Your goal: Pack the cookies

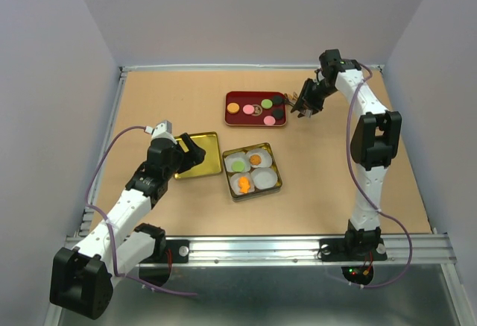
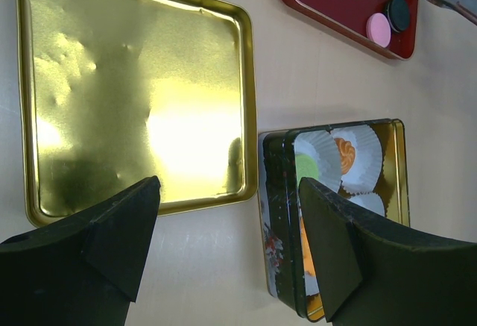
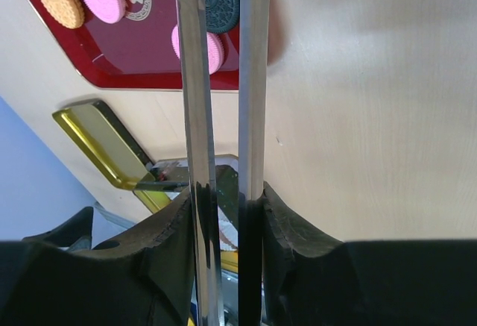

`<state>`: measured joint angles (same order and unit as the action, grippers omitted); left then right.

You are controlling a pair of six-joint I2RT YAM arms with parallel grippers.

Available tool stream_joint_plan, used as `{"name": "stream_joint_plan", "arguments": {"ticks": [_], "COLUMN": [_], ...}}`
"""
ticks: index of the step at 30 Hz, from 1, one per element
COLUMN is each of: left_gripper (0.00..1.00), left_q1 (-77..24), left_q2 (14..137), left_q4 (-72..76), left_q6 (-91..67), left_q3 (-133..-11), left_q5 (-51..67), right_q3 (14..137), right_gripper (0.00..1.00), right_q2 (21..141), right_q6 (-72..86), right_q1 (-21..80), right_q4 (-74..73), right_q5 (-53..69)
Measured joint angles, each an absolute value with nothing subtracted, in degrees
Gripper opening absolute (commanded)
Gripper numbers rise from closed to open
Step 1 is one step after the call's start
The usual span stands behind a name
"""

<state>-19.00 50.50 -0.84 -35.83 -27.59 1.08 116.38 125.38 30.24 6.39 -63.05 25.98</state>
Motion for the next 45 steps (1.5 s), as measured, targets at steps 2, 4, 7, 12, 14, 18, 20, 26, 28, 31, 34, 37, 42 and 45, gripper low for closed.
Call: {"name": "stream_joint_plan", "arguments": {"ticks": [2,4,7,12,14,18,20,26,28,31,34,37,42,45], "left_gripper": [0.86,0.86,0.86,0.86,0.86,0.86,0.86,0.86,0.86,0.86,0.86,0.86,0.86,0.86], "left_q1": [-19.0,-19.0,-19.0,-19.0,-19.0,-19.0,-19.0,-19.0,-19.0,-19.0,-19.0,-19.0,-19.0,-19.0], "left_q2": [50.5,50.5,50.5,50.5,50.5,50.52,50.52,50.59,50.81,51.18,51.59,51.7,52.25,52.62], "left_q4": [-0.84,-0.84,-0.84,-0.84,-0.84,-0.84,-0.84,-0.86,-0.86,-0.89,-0.91,-0.93,-0.95,-1.04], "left_q6": [-35.83,-35.83,-35.83,-35.86,-35.86,-35.83,-35.83,-35.83,-35.83,-35.86,-36.03,-36.29,-36.93,-37.45], "left_q3": [-27.59,-27.59,-27.59,-27.59,-27.59,-27.59,-27.59,-27.59,-27.59,-27.59,-27.59,-27.59,-27.81,-27.92], "left_q5": [1.08,1.08,1.08,1.08,1.08,1.08,1.06,1.04,1.04,1.04,1.06,1.06,1.06,1.08], "right_q3": [117.01,117.73,118.69,119.26,119.26,119.17,118.67,109.51,105.27,98.41,91.05,83.26,74.39,70.46], "right_gripper": [0.25,0.26,0.25,0.25,0.25,0.25,0.25,0.25,0.25,0.25,0.25,0.26,0.26,0.26], "right_q2": [125.38,125.38,125.36,125.14,124.7,122.26,119.79,106.94,102.3,96.03,91.11,85.36,73.89,69.17], "right_q6": [30.26,30.33,30.5,30.96,31.14,31.29,31.22,30.72,30.65,30.7,31.4,32.62,35.48,36.77], "right_q1": [6.39,6.39,6.39,6.39,6.44,6.5,6.81,8.6,10.2,14.46,18.85,23.4,26.55,27.64], "right_q4": [-63.05,-63.09,-63.18,-63.64,-64.05,-64.49,-64.82,-65.23,-65.45,-65.8,-65.3,-65.1,-66.04,-65.67], "right_q5": [26.0,26.04,26.48,27.27,27.49,28.32,28.56,28.95,28.91,28.67,28.32,28.27,28.73,29.21]}}
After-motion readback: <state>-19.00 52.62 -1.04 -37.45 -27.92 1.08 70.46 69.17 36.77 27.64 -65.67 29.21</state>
